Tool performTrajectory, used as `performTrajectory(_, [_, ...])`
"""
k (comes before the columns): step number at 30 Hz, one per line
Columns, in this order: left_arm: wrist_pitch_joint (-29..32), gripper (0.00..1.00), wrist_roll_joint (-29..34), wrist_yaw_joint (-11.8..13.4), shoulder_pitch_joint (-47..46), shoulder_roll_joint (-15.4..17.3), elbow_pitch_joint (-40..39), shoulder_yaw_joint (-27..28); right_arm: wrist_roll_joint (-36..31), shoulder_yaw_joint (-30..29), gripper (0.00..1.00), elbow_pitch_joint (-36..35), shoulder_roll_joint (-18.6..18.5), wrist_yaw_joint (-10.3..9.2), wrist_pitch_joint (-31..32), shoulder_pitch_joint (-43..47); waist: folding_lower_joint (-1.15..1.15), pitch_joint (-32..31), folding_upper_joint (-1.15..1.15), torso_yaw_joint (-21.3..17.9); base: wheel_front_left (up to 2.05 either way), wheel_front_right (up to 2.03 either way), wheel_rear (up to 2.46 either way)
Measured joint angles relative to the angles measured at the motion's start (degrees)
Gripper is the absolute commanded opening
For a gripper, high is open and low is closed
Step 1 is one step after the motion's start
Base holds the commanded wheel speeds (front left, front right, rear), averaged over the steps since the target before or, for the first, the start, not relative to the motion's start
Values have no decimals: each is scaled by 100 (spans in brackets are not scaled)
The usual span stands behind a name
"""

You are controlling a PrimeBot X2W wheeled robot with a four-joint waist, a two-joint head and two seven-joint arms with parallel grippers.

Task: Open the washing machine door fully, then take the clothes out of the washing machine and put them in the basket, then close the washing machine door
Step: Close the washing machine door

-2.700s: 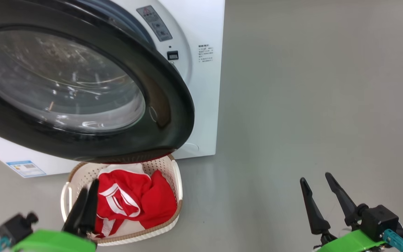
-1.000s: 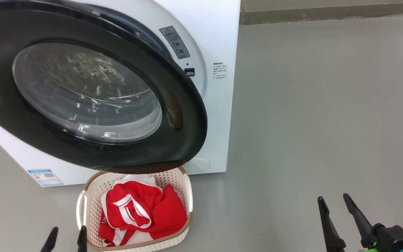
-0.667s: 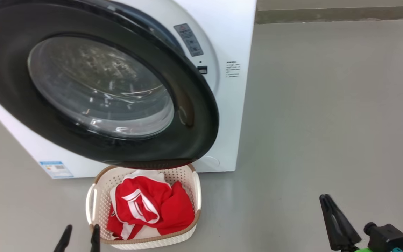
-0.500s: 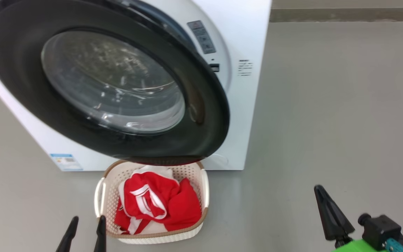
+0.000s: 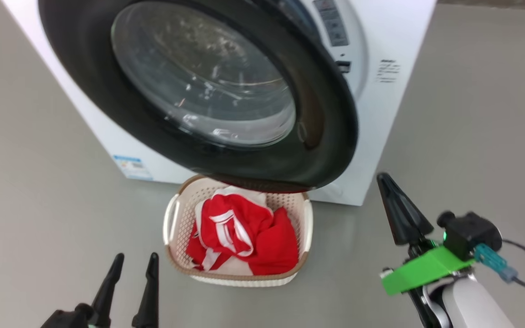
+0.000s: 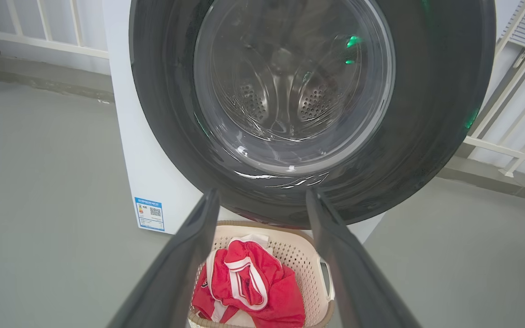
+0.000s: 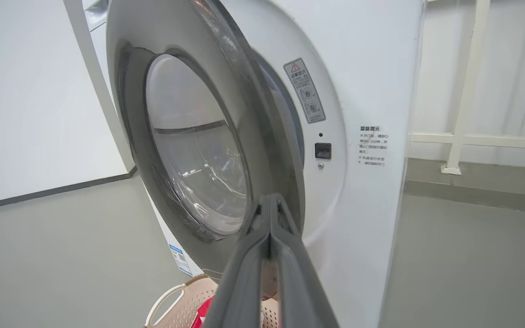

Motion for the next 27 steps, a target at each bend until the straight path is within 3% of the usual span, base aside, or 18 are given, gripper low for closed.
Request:
performTrajectory(12, [0, 100, -181, 0, -343, -47, 57, -271, -168, 164, 0, 469, -38, 0, 1, -936, 0, 580, 0, 492, 0, 0, 0])
performTrajectory(27, [0, 100, -380, 0, -899, -94, 79, -572, -392, -83, 0, 682, -57, 21, 0, -1795, 0, 1375, 0, 710, 0, 0, 0])
